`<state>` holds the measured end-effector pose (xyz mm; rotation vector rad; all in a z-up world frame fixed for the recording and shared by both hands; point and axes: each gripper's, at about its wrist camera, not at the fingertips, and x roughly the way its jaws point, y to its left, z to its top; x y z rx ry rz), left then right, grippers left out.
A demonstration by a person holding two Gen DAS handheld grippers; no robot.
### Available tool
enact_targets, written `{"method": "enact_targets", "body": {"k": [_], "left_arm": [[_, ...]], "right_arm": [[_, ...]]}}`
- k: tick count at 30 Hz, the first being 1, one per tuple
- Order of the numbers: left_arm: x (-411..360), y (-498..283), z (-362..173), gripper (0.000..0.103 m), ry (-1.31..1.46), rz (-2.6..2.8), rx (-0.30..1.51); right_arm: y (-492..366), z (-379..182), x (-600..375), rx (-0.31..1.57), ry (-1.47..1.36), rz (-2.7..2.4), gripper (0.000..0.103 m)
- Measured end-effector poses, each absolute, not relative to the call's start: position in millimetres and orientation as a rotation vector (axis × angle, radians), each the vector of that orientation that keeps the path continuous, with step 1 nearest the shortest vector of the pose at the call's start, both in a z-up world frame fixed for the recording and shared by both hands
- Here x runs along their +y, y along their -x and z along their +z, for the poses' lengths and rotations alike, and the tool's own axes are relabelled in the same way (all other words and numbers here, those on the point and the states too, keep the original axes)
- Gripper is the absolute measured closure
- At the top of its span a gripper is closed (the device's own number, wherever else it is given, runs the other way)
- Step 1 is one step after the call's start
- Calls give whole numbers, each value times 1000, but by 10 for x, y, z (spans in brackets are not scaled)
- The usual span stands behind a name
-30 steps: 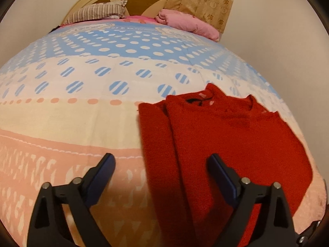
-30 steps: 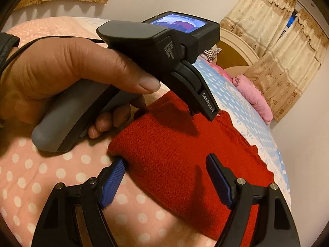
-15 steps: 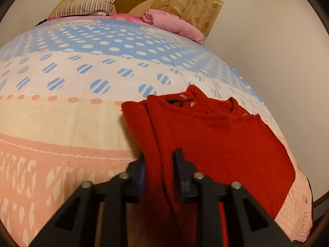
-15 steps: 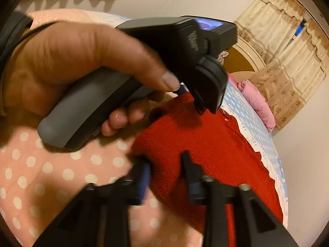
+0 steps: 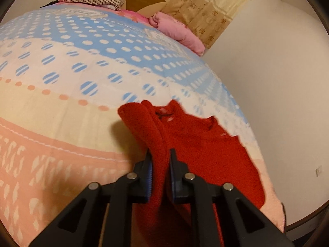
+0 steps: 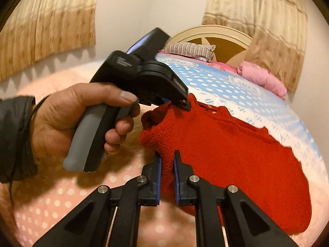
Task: Fold small clothes
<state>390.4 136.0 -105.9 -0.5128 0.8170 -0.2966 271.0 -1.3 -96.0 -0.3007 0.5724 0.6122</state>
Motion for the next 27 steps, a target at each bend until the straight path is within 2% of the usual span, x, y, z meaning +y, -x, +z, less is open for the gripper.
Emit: {"method": "enact_targets", "body": {"k": [11,27], "left_arm": [[748,-3943,-518,90,459,-395,748],[-289,-4100,-412,90,332,-516,779]], "right_arm": [[-2793,-709,-711,560,50,597,94],[-2859,-718,-1666,572,-159,518,95]]}}
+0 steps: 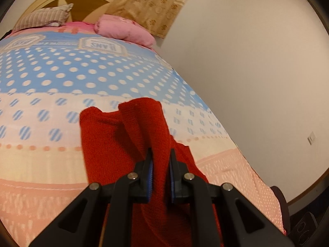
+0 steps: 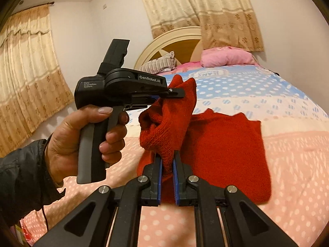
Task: Fold small clothes
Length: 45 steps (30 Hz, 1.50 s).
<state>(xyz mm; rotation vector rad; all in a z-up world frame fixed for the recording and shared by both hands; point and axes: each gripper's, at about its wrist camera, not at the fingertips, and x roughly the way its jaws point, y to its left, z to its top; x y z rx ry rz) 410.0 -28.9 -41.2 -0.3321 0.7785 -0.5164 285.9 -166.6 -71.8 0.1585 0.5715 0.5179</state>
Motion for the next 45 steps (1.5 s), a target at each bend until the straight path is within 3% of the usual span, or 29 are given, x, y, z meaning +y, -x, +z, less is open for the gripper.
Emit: {"method": "enact_targets", "body": {"k": [21,25,26,31,34,36,38,42,45], "left_arm": [[-1278,-4266,-645,90,137,-565,850],[-1403,-4186,-639,86,89,-570,847],[-1405,-4127,-600,85,86,-581,823],[-1260,-3795,-505,39,24,-548,740],[-1102,-3576,-610,37,-41,-511,721],[-961,-3414,-742,36,-82,-462,720],[-812,-3287,-823,35,-75,-437,709],[-599,-3189,-904,22,19,-414,699],[-610,-3251,-951,20,40,-408,723]], "right_arm": [[-2951,-1150,-2565,680,-384,419,95],[-2938,-1268,-2687,700,-430,376,95],[-2938,-1306,-2733,708,-449,364,95],[-2918,-1385,-2830,735,-470,334,95],[-2875,-1436,-2905,743,-503,316,94],[-2839,-1423,-2967,727,-535,319,88],[-2766,-1358,-3012,695,-518,246,50],[-2667,-1028,-2997,572,-436,183,46],[-2849,-773,-2799,563,-388,292,46]]}}
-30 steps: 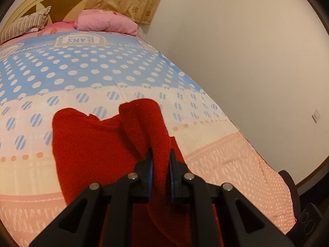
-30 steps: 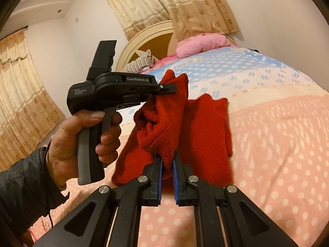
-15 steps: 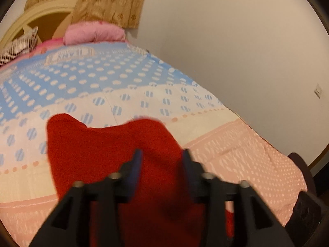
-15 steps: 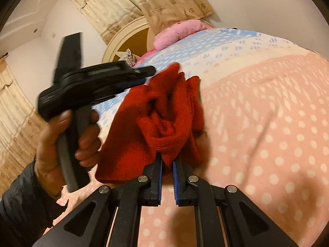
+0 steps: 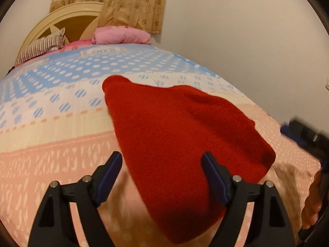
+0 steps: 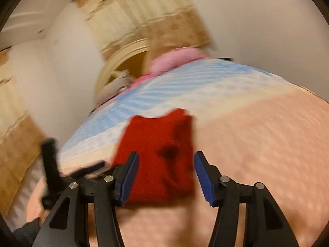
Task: Fold small clothes
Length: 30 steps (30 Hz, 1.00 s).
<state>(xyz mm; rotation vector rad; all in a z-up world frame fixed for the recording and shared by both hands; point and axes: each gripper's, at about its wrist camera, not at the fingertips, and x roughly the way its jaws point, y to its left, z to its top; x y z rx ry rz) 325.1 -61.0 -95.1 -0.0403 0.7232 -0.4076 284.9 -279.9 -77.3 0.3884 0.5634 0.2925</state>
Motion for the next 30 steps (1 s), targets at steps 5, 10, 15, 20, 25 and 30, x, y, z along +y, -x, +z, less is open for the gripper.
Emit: {"method": "enact_targets", "body": {"k": [5,10,15,20,25,30], "left_arm": [[-587,-3261,-1055,13,50,-397,744],[-371,-3248,-969,9,153,-392,727],[-367,-3385,-1070,0,141,-349,751],[-332,-3428,-1190,0,186,-370,795],[-329,-3397,-1202,0,189,-366,792],[-341,-3394,-1226,0,180,-350,809]], "right_arm": [[-3431,-734,-2475,674,-367,451,46],[-3878,-1193,-2605,849,-367,334,46],[-3775,-1277,-2804,876,-398,294,46],[-3654,-802,-2628,696,-258,232,46],[-3950,-525,-2255,695,-169,397,46],[-4365,-1004,-2228,911,-96,330,46]]}}
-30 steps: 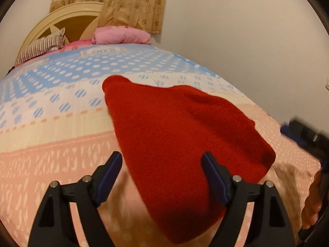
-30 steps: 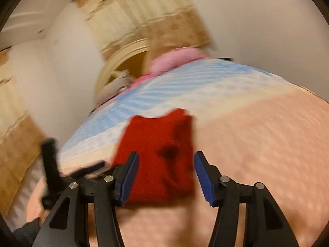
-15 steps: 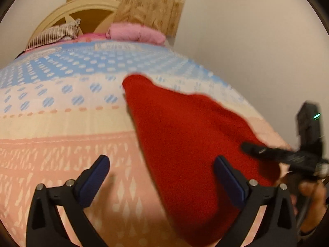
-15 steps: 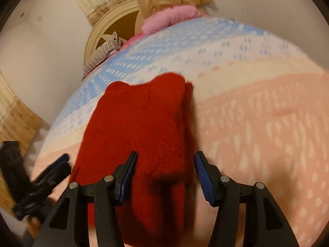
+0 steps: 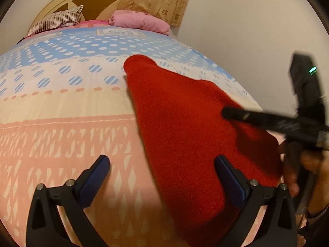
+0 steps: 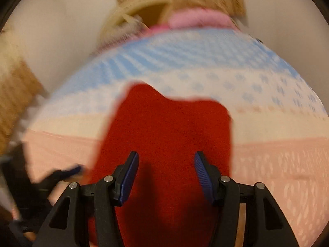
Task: Fold small clothes
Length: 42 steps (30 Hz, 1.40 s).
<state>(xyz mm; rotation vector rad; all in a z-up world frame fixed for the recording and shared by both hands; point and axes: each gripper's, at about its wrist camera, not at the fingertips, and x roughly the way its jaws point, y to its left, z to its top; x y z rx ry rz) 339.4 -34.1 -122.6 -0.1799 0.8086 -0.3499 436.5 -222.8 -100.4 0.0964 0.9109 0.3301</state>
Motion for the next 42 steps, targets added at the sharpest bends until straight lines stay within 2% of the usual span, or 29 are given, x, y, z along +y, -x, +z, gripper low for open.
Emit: {"method": "enact_targets", "body": {"k": [2,9,15,20,24,28,38,42], "left_arm": [[-378,-3397,-1238,0,161,-350,822],[-347,-3431,-1278,0,187,-374,848],[-367,-3418,-1277,0,186,-374,847],[-375,-3413,-1277,0,185,-375,848],[-368,-3418,-1277,0,195,-380,848],[-338,-3395,-1271,0,216,-402,845],[-401,-3328,-1271,0,181,-420,859],[-302,-3339,-1275,0,233,-447,853]], "right_arm": [[-4384,-1152,-2378,912,-143,366,46],[-4269,-1084,-2473,856,-114,428,46],[-4310,-1130,-2639,811,-267,434,46],[-4249,-1224,-2533,804,-200,422,45],[-4286,-1151,-2535,825,-204,420,45],[-4255,-1037,-2720,764,-300,414,45],[-4344,-1218,-2611,829,-212,400,45],[-4385,-1147,-2921,767,-395,449,45]]}}
